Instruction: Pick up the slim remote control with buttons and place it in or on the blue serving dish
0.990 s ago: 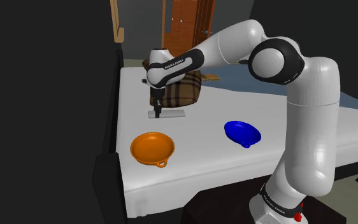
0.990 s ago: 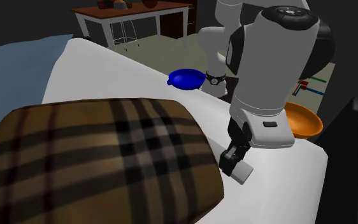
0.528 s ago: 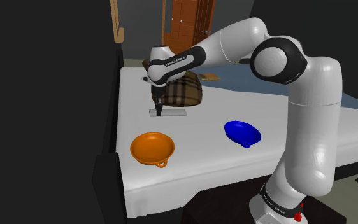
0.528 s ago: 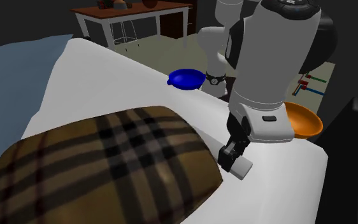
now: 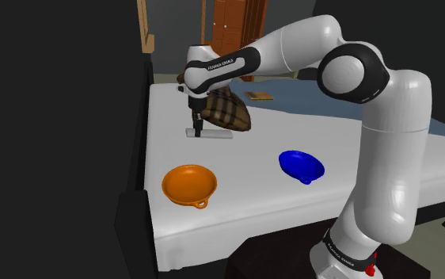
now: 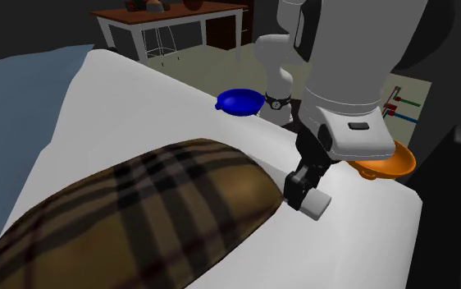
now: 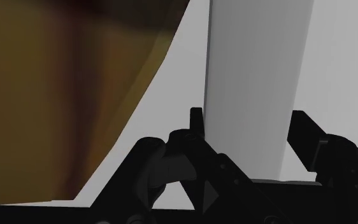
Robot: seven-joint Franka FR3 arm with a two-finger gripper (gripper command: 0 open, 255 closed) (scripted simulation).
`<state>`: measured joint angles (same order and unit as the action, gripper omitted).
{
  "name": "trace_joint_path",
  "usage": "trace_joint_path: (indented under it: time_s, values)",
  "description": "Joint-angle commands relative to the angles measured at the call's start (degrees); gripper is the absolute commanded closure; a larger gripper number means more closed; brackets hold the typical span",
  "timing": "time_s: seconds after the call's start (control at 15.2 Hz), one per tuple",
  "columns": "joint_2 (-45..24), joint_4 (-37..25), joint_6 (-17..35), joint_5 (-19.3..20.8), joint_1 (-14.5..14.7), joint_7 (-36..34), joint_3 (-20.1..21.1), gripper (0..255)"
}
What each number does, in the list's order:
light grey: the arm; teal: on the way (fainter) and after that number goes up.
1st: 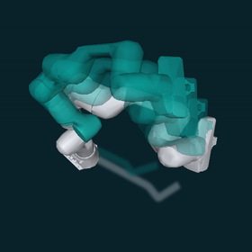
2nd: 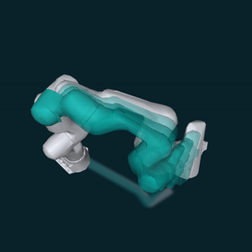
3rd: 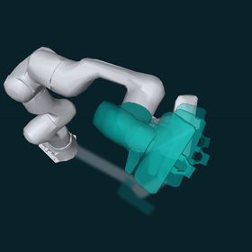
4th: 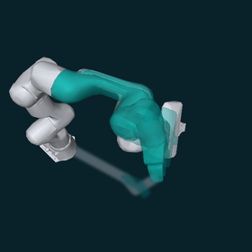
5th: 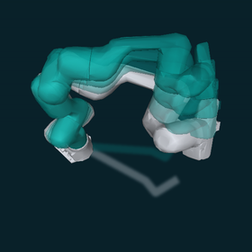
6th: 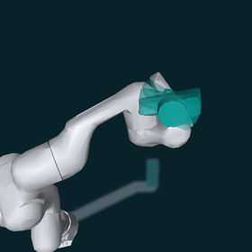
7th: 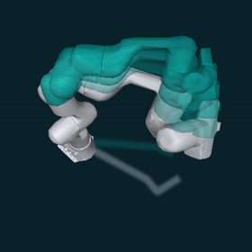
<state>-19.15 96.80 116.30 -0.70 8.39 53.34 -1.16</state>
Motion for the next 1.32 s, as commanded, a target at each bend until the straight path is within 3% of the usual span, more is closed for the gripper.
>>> trace_joint_path:
  time_s: [0.0,0.73,1.25]
  values:
    - [0.3,-1.3,-1.6,0.0,0.0,0.0,0.0,255]
    - [1.9,-7.0,-8.8,0.1,0.0,-0.1,0.0,255]
    - [20.1,16.9,-3.1,0.5,-1.5,2.7,-1.3,255]
